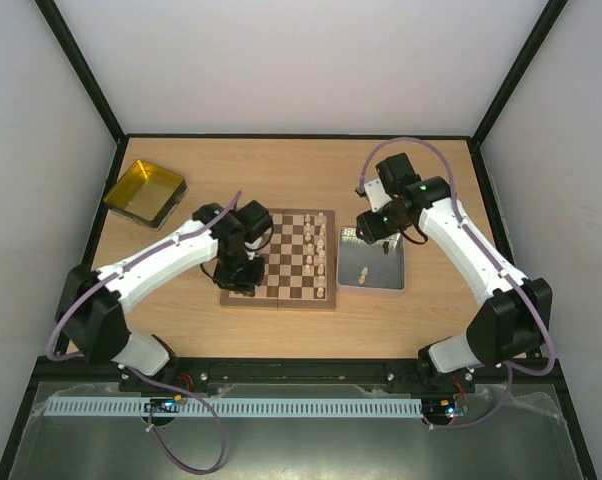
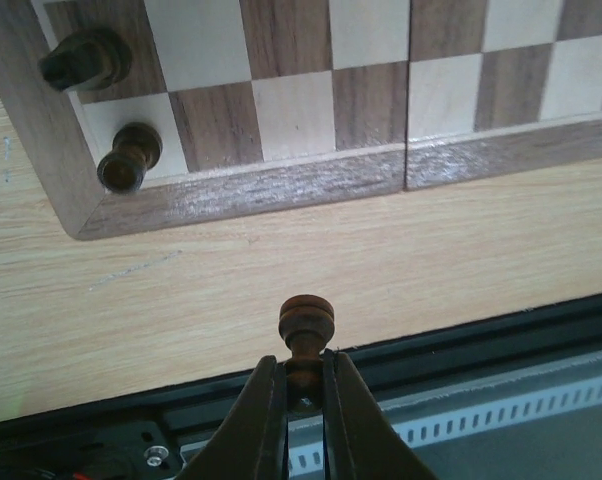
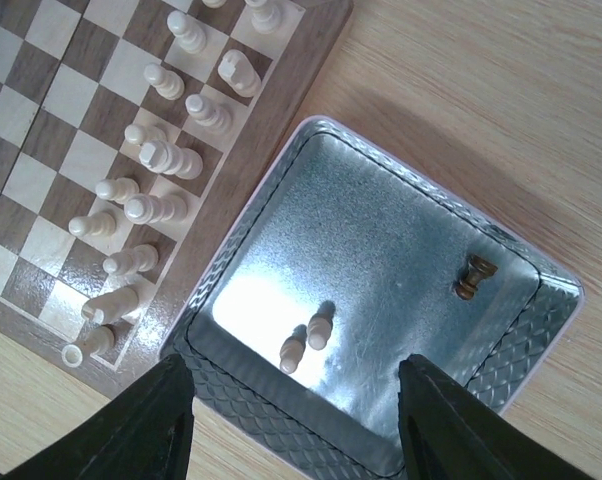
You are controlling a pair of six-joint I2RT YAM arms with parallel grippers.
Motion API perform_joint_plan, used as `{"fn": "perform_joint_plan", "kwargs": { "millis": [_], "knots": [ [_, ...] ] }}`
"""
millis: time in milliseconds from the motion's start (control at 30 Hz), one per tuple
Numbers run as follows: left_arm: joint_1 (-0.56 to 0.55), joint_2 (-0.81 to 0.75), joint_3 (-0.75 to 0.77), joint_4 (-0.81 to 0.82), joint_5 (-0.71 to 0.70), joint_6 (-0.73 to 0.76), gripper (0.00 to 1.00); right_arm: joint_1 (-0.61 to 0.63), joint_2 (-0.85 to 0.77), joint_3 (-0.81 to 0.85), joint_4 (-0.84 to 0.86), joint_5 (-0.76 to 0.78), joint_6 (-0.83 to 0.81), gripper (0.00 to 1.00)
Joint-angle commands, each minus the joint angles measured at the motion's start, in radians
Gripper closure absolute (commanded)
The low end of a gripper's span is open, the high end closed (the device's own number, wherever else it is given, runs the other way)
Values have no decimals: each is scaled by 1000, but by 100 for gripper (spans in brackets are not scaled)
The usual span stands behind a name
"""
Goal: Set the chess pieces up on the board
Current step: Place the chess piece on the chessboard.
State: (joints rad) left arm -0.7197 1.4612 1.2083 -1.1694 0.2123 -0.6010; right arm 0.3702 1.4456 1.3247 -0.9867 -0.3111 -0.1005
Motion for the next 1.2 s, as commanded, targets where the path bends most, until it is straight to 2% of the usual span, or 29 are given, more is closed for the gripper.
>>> {"fn": "perform_joint_plan", "kwargs": {
  "millis": [0,300,1167],
  "knots": [
    [11,76,-3,49,-9,20,98,-5,-17,-30,38,24,-16,46],
    [43,187,46,79,-52,69,98,-5,-21,-80,60,33,-22,47],
    [126,230,-24,159,-83,95,98,-5,-7,-92,70,32,-30,48]
  ]
}}
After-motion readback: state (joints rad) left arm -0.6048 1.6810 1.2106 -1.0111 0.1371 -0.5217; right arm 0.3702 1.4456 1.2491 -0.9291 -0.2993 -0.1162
